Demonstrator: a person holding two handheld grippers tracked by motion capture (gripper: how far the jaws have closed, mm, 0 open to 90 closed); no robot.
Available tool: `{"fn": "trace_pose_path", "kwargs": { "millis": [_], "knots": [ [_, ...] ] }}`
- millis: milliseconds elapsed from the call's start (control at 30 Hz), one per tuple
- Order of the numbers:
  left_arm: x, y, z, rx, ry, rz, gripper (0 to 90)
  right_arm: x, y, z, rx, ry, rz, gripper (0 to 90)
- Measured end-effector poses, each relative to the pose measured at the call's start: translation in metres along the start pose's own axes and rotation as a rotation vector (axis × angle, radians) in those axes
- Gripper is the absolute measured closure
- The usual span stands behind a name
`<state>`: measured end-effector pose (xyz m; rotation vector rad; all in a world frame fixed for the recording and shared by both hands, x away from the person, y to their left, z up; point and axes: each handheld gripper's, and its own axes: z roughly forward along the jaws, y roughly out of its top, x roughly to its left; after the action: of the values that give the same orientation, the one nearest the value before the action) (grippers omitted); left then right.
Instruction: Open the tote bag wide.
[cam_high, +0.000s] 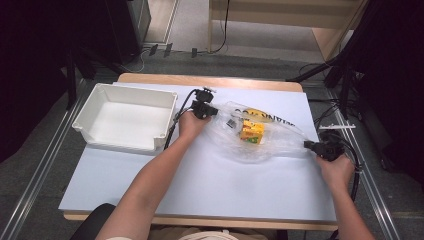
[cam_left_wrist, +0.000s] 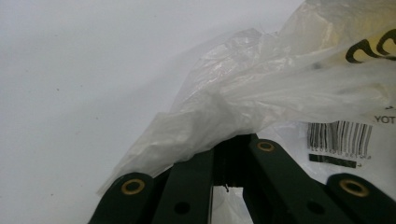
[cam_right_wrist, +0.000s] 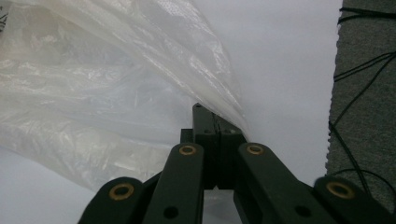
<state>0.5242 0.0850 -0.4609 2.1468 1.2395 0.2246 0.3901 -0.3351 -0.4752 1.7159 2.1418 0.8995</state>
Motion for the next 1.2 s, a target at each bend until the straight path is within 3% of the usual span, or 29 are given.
{"fn": "trace_pose_path", "kwargs": {
  "millis": [200, 233, 300, 433, 533, 633, 667, 733, 1000, 1100, 1200],
  "knots": [
    [0.0, 0.0, -0.001, -0.003, 0.032, -0.004, 90.0, 0.0, 0.0, 0.0, -0.003, -0.027, -0.003, 90.0],
    [0.003, 0.0, -0.002, 0.0, 0.024, -0.047, 90.0, -0.001, 0.001, 0.0, -0.007, -0.038, 0.003, 90.0],
    [0.008, 0.0, -0.003, 0.003, 0.009, -0.089, 90.0, -0.003, 0.001, 0.0, -0.015, -0.05, 0.005, 90.0],
    [0.002, 0.0, -0.002, 0.005, 0.065, -0.028, 90.0, -0.006, 0.001, 0.0, -0.019, -0.062, 0.027, 90.0],
    [0.007, 0.001, -0.003, 0.002, 0.048, -0.065, 90.0, -0.006, 0.002, 0.0, -0.022, -0.072, 0.02, 90.0],
    [0.005, 0.002, -0.004, 0.016, 0.064, -0.059, 90.0, -0.005, 0.002, 0.001, -0.024, -0.077, 0.025, 90.0],
    [0.006, 0.002, -0.004, 0.018, 0.05, -0.059, 90.0, -0.004, 0.003, 0.001, -0.018, -0.082, 0.034, 90.0],
    [0.008, 0.002, -0.006, 0.014, -0.026, -0.103, 90.0, -0.001, 0.005, 0.0, -0.006, -0.061, 0.036, 90.0],
    [-0.004, 0.01, -0.033, -0.015, -0.036, -0.02, 90.0, 0.019, 0.02, -0.015, -0.052, 0.006, -0.051, 90.0],
    [-0.008, 0.012, -0.045, -0.024, -0.04, 0.013, 90.0, 0.032, 0.028, -0.022, -0.067, 0.075, -0.07, 90.0],
    [-0.014, 0.015, -0.058, -0.045, -0.056, 0.029, 90.0, 0.042, 0.035, -0.026, -0.083, 0.106, -0.088, 90.0]
  ]
}}
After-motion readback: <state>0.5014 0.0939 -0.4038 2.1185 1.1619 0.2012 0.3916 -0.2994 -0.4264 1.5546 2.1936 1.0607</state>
